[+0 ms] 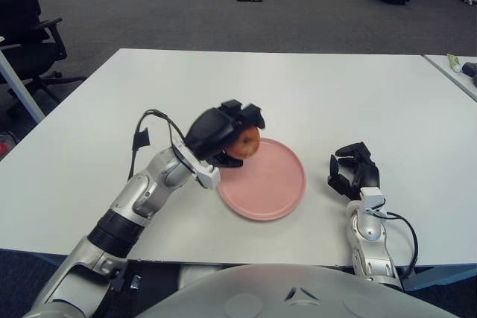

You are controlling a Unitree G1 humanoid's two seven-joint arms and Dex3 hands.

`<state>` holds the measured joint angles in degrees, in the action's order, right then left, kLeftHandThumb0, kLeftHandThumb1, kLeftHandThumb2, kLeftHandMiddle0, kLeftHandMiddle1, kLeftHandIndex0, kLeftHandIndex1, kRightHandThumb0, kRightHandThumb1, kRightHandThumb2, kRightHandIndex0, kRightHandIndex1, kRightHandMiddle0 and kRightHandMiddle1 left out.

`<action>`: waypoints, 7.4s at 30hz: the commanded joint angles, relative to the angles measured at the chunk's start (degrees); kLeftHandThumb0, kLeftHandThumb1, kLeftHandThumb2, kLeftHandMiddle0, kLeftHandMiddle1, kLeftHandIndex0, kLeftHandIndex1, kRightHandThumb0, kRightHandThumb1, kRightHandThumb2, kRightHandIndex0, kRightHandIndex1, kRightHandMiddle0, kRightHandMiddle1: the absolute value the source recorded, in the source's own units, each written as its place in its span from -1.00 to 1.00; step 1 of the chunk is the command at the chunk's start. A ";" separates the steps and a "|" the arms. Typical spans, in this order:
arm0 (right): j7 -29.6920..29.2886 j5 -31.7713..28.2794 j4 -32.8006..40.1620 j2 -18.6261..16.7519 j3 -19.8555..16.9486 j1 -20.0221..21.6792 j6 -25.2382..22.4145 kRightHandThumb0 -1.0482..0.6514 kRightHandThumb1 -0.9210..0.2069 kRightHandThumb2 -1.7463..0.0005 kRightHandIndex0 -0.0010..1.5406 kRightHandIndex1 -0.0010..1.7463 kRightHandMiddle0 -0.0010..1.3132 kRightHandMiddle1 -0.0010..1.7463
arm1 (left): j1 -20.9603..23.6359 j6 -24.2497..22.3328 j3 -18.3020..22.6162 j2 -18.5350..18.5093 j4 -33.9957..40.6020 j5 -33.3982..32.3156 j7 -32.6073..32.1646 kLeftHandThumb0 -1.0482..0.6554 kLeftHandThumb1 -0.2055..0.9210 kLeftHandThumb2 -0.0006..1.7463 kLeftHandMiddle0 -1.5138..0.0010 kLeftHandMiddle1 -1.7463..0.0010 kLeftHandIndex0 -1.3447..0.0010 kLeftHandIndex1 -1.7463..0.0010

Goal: Put the apple into the plate.

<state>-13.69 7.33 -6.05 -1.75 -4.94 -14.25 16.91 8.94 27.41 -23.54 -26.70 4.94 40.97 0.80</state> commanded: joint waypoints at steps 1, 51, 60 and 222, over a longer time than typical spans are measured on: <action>0.23 -0.63 0.34 -0.15 -0.10 0.82 -0.40 -0.24 -0.44 -0.10 -0.10 1.00 -0.40 1.00 | 3.05 3.14 -1.47 0.13 -3.09 0.81 0.52 -0.34 -0.17 0.58 -0.65 -1.00 0.03 -1.00; -0.40 0.11 1.08 -0.35 -0.08 0.42 -0.14 -0.24 -0.43 -0.10 -0.13 1.00 -0.40 1.00 | 13.85 16.26 -11.33 4.63 -31.88 2.29 -2.08 -0.60 0.59 -0.07 0.80 -0.43 0.90 -0.62; -0.33 0.59 0.83 0.01 -0.01 0.56 -0.49 -0.24 -0.42 -0.11 -0.07 1.00 -0.39 1.00 | 12.99 16.69 -9.85 4.32 -31.25 0.26 -0.79 -0.74 0.98 -0.14 0.98 0.09 1.00 -0.07; 3.65 -0.76 -5.47 1.61 0.46 2.99 3.71 -0.24 -0.42 -0.11 0.03 1.00 -0.39 1.00 | -13.55 -5.01 29.19 26.35 -27.17 -39.83 -5.94 -0.20 0.75 -0.17 0.28 -0.69 0.59 -1.00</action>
<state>-9.98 6.28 -10.50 -0.15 -4.84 -12.14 21.09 -3.07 23.82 5.20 0.17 -21.38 0.98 -4.91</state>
